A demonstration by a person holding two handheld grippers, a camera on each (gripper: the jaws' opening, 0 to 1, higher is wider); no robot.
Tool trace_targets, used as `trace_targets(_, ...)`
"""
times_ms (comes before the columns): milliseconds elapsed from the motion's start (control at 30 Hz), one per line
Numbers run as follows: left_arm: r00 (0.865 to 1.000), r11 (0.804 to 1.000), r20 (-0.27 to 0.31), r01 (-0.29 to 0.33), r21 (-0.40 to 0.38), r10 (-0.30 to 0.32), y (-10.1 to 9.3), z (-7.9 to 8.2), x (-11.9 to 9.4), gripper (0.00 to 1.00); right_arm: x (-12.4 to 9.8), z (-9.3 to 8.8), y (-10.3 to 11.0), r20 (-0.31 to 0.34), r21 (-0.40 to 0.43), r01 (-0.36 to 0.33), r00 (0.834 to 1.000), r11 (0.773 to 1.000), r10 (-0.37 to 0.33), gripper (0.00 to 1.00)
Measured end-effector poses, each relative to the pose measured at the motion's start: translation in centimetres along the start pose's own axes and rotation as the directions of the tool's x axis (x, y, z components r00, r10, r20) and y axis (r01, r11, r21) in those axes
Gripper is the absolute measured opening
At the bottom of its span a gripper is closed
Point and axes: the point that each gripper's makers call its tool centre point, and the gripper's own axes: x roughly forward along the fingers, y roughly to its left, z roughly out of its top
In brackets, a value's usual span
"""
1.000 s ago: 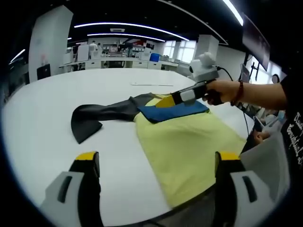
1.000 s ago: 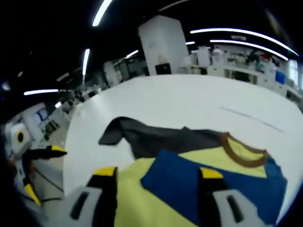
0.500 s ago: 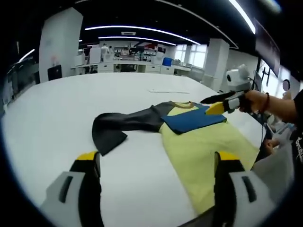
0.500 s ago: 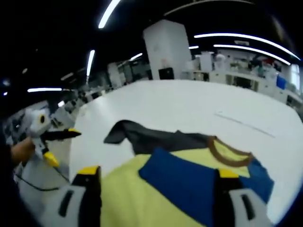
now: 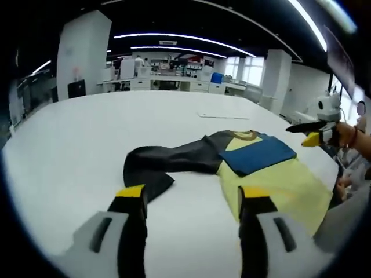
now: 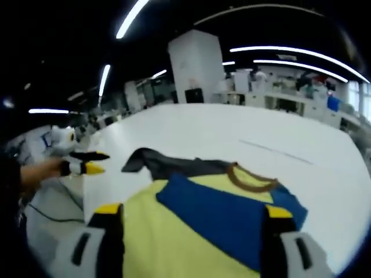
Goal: Fold the garment on the visible template until the final outline fits inside the template.
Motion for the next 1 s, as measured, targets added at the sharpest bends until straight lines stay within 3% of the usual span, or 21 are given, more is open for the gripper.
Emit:
trace_targets(400,0.998,0.996,-0.042,-0.034,0.081,0.038,0.9,-0.9,3.9,0.37,-4.2,-2.0,-1.1,0.017,0.053,0.021,1.0,0.998,-0.022,0.99)
trace_targets(633,0.995,0.995,-0.041,-0.094,0.039,0.095,2.6,-1.5,6.2,0.26,-5.8,-2.8,-2.0,0.021,0.06,0.045,0.999,0.997,-0.046,0.99)
trace_targets(1000,0.989,0.99,-0.06,-0.137,0.024,0.138,2.9,-2.0,8.2,0.13,-7.5,-3.1,-3.4,0.023,0.066,0.104,0.994,0.992,-0.106,0.99)
